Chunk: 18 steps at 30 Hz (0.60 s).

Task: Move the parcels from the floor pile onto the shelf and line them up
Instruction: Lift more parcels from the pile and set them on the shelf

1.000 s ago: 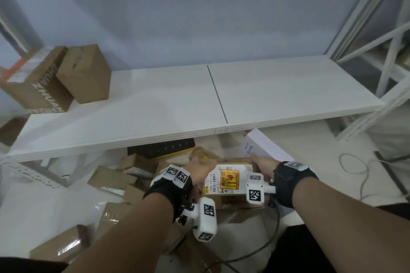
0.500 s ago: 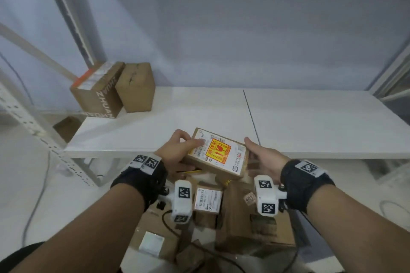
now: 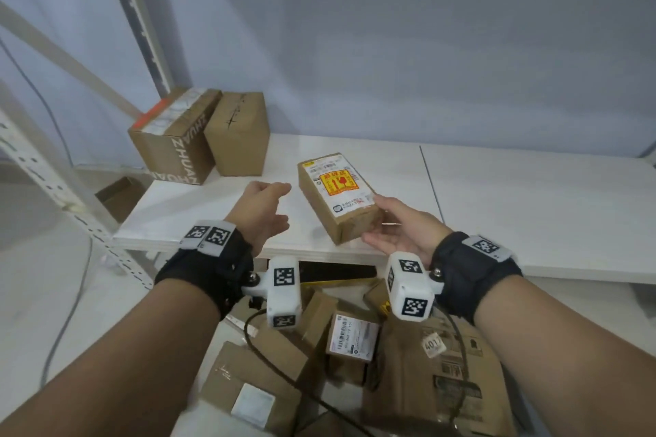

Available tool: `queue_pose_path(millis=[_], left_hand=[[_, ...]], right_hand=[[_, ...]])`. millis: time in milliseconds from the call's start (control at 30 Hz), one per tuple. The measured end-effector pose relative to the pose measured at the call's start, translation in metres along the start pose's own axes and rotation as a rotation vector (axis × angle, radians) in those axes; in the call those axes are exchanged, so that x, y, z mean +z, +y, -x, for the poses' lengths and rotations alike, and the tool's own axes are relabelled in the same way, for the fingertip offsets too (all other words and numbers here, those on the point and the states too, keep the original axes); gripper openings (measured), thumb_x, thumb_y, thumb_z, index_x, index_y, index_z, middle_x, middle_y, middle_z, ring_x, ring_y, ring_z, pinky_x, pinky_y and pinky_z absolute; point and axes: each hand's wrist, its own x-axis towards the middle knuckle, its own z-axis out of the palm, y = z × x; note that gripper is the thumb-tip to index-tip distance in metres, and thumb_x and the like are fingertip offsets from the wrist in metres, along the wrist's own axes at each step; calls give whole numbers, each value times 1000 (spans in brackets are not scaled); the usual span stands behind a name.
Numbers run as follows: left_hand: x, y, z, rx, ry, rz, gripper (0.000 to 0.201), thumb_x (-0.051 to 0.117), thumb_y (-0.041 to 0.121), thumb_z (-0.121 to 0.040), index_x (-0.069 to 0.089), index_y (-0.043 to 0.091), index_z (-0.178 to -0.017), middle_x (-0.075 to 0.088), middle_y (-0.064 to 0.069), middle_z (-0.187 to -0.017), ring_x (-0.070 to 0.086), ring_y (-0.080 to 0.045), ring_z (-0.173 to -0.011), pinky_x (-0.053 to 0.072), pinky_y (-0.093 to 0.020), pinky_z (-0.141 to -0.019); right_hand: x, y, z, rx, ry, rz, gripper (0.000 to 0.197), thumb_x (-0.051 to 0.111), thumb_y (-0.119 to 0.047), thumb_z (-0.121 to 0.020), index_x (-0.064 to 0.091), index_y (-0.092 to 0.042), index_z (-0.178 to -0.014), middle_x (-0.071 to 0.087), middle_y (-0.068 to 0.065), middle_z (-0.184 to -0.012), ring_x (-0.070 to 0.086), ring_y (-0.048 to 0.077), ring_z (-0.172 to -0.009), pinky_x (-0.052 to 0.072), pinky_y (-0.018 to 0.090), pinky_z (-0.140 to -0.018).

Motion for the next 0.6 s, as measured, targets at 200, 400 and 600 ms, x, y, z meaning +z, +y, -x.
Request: queue_pose_path(millis=[200, 400, 600], left_hand=[[-18, 16, -19, 43, 55, -69, 37, 56, 30, -94, 48, 13, -127, 55, -5, -110, 65, -29, -99, 56, -37, -77], [-66, 28, -50, -14, 142, 20, 42, 56, 29, -91, 53, 9, -128, 57, -7, -111, 65, -30, -91, 54, -35, -68], [-101, 30, -78, -83, 184, 169, 25, 56, 29, -90, 56, 15, -111, 59, -6, -107, 66, -33, -95, 51, -36, -66]], right_hand=[[41, -20, -55, -46, 159, 70, 32, 68, -27, -91, 62, -1, -109, 65, 14, -92, 66, 28, -78, 60, 39, -77], [99, -45, -133, -120, 236, 335, 26, 61, -32, -93, 63, -10, -78, 65, 7, -77, 60, 21, -63, 57, 23, -67], [147, -52, -210, -98, 177, 452, 28, 57, -31, -95, 68, -6, -99, 67, 7, -86, 61, 24, -73, 54, 32, -73]])
